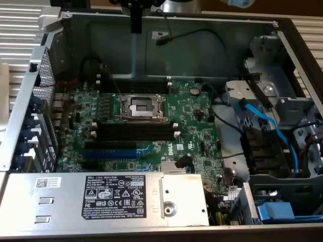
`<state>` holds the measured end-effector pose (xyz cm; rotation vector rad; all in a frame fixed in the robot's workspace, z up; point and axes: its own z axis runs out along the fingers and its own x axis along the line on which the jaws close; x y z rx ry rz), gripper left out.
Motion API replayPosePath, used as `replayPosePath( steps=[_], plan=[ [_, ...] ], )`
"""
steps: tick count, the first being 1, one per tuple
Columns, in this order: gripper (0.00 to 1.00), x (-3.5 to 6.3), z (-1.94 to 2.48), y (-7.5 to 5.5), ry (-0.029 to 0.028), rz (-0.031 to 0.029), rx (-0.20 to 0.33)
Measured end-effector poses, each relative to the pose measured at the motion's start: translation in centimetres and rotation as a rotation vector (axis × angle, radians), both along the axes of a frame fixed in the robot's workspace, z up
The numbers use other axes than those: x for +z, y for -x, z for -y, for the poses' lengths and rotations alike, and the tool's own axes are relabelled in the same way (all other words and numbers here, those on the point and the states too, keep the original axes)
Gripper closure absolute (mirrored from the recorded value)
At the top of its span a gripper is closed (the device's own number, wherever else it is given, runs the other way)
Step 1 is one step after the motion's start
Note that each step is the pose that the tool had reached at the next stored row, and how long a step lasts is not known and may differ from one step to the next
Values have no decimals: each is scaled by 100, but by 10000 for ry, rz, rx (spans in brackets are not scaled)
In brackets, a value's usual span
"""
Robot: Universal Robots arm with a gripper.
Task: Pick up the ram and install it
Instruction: 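Reach for the ram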
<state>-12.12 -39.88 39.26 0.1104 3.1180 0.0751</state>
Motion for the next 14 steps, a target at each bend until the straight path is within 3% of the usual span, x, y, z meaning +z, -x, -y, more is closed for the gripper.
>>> replayPosePath(
  steps=[14],
  plan=[
    [90, 2, -4, 8, 1, -2, -1]
  ],
)
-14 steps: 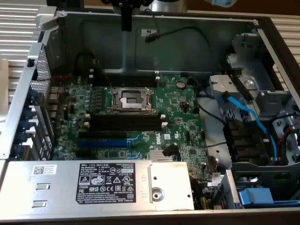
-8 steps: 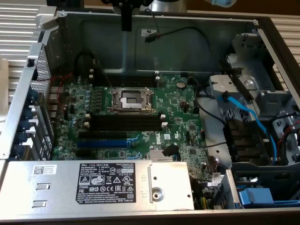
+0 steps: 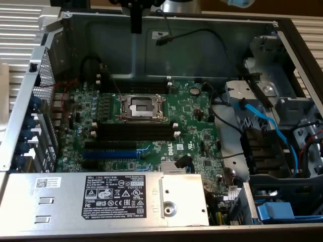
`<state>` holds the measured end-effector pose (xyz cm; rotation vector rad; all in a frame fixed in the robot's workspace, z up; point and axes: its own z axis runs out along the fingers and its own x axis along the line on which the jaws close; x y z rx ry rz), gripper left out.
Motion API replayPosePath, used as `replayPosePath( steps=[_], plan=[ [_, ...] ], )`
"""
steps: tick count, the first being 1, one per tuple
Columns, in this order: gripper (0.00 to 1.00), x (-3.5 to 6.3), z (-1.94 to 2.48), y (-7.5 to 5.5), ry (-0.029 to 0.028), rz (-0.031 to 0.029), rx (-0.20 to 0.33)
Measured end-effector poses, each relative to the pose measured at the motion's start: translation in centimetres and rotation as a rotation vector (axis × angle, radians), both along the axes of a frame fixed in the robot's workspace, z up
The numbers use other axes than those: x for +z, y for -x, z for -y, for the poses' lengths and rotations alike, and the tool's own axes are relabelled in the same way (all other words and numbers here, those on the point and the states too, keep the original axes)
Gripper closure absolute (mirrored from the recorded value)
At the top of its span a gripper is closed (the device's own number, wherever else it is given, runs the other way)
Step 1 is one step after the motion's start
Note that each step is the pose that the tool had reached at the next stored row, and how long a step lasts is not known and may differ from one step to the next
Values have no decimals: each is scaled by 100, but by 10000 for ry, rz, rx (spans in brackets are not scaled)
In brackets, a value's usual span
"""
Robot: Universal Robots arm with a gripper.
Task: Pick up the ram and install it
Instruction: 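Reach for the ram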
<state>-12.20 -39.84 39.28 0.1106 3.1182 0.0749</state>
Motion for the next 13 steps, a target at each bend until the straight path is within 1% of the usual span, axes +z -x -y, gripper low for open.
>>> replayPosePath(
  steps=[1, 5, 6, 7, 8, 10, 13],
  plan=[
    [90, 8, -9, 17, 2, -4, 1],
    [90, 38, -96, 115, 11, -41, 5],
    [90, 48, -137, 171, 18, -55, 7],
    [90, 54, -156, 217, 24, -58, 6],
    [90, 55, -163, 290, 23, -59, 7],
    [90, 57, -166, 382, 22, -58, 8],
    [90, 64, -168, 655, 22, -59, 7]
  ],
)
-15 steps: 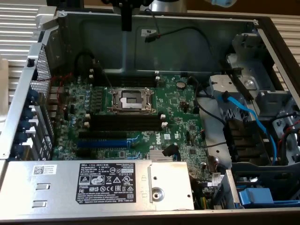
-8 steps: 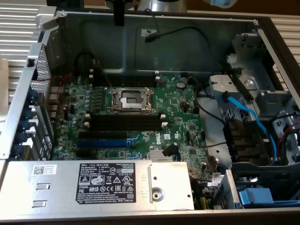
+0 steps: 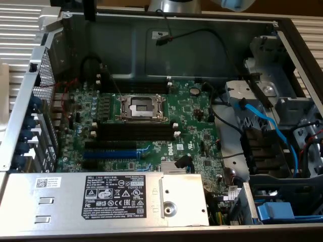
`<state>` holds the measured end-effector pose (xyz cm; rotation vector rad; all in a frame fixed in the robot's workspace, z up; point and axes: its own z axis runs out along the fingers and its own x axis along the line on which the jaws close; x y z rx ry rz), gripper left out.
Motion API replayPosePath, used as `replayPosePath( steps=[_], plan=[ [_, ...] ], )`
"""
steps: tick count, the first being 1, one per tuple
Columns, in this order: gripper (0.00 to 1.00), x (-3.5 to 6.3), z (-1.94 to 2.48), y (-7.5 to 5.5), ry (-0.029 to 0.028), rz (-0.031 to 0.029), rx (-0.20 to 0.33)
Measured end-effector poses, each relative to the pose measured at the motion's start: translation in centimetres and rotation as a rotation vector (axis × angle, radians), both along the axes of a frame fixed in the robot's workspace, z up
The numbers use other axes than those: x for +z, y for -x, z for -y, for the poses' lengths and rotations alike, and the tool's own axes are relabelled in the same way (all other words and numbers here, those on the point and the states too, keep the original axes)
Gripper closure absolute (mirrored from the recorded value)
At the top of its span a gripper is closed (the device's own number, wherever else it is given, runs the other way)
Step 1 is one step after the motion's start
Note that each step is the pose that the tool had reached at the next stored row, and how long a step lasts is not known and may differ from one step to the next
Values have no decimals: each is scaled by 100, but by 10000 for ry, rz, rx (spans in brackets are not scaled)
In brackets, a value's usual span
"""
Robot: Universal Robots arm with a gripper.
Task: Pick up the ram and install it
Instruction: 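Reach for the ram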
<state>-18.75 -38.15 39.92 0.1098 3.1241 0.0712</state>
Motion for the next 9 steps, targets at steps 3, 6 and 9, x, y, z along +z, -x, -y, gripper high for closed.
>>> replayPosePath(
  steps=[3, 6, 9],
  plan=[
    [90, 3, 0, 272, 1, 0, 1],
    [90, 3, 0, 462, 0, 2, 81],
    [90, 4, 0, 505, 1, 1, 379]
  ],
)
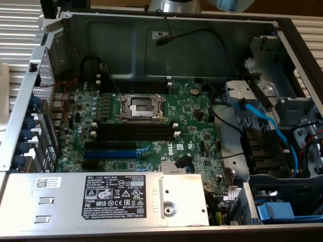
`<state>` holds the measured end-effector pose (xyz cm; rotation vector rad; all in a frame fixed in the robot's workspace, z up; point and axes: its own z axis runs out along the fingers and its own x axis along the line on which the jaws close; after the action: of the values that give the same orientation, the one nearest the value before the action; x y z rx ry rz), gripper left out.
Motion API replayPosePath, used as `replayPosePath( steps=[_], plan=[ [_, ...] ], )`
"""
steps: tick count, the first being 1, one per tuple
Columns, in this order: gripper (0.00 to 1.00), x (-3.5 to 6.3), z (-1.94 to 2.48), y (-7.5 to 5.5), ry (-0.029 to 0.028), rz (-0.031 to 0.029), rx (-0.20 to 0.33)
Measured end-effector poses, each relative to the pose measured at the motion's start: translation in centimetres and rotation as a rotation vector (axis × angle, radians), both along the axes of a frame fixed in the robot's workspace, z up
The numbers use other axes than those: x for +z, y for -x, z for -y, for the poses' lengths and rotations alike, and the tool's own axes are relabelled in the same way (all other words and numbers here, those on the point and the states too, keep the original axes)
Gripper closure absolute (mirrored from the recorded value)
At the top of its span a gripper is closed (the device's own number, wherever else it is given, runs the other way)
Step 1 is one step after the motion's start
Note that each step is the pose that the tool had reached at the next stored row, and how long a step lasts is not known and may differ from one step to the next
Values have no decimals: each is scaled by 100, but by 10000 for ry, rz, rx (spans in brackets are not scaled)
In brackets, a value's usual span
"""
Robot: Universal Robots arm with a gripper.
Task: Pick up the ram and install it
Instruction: 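Reach for the ram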
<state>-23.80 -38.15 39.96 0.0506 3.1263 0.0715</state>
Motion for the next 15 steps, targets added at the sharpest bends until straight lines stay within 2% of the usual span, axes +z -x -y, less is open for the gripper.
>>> replayPosePath(
  steps=[6, 7, 13, 15],
  plan=[
    [90, 4, 0, 131, 0, 0, 408],
    [90, 5, 0, 224, -1, 1, 422],
    [90, 8, 0, 495, -3, 1, 429],
    [90, 8, 0, 634, -4, 1, 428]
  ],
)
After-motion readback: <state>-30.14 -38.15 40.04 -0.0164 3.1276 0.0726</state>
